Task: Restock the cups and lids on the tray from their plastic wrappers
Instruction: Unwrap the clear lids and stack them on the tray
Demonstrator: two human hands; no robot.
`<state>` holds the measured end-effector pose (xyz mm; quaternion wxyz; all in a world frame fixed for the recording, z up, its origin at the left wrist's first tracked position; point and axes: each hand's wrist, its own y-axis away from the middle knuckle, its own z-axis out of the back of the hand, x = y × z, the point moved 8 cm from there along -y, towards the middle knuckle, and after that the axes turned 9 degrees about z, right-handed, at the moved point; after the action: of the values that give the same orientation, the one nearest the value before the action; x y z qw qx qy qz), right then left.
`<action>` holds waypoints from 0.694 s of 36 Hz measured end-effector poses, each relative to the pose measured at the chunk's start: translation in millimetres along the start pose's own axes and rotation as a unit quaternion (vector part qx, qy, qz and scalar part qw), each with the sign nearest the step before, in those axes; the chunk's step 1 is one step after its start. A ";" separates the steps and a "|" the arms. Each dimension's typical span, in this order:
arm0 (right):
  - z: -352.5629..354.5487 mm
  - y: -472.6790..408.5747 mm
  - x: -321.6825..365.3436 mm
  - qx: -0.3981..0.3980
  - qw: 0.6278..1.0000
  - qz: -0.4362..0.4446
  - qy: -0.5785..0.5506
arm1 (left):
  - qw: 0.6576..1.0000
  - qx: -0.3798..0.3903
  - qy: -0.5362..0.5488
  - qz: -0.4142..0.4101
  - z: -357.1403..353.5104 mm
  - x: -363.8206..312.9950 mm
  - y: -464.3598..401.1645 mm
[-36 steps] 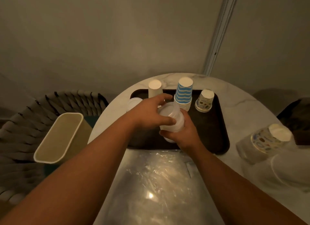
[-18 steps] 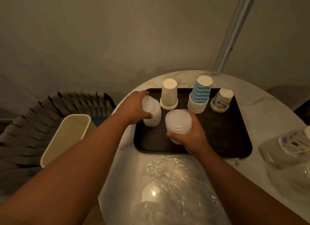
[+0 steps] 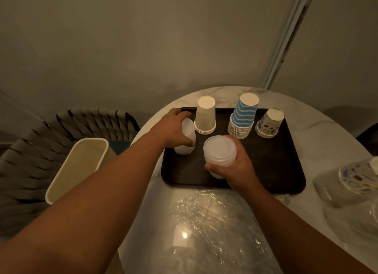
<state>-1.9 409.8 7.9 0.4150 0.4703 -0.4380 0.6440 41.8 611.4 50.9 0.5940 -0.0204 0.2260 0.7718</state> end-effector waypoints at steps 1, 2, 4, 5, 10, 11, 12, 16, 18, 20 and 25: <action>0.3 0.3 0.2 0.001 1.000 0.000 -0.001 | 1.000 0.007 -0.002 -0.003 -1.0 -1.3 0.1; 0.3 0.4 0.2 0.002 1.000 0.000 -0.002 | 1.000 0.013 -0.009 -0.006 -2.4 -3.0 -0.1; 0.3 -0.2 0.8 0.006 1.000 -0.003 -0.003 | 0.999 0.019 -0.034 -0.008 -5.6 -5.1 -1.6; 0.0 -0.6 0.9 0.009 1.000 -0.006 -0.003 | 0.999 0.019 -0.041 -0.005 -6.6 -5.4 -2.2; 1.4 -2.8 -0.8 0.009 1.000 -0.008 0.004 | 0.999 0.018 -0.050 0.001 -4.0 -4.6 -1.5; 2.2 -3.6 -0.7 0.009 1.000 -0.008 0.007 | 0.999 0.001 -0.045 -0.003 2.8 -8.3 2.0; 2.6 -4.5 -0.4 0.010 1.000 -0.008 0.008 | 0.999 -0.029 -0.021 -0.011 12.6 -14.8 7.5; 0.9 -6.4 2.0 0.014 1.000 -0.014 0.005 | 0.979 -0.122 0.143 -0.083 45.3 -54.7 40.7; -0.1 -7.0 4.1 0.016 1.000 -0.013 0.004 | 0.988 -0.063 0.099 -0.098 32.3 -73.3 52.5; -2.0 -9.1 7.3 0.030 0.999 -0.015 0.018 | 0.995 0.002 0.023 -0.101 10.5 -83.5 60.4; -1.6 -11.7 11.9 0.050 0.997 -0.028 0.055 | 0.995 0.018 0.041 -0.090 -3.5 -86.3 65.1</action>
<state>6.2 416.0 21.3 0.4322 0.4663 -0.3688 0.6781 6.0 519.3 94.7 0.6517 -0.0617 0.2613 0.7094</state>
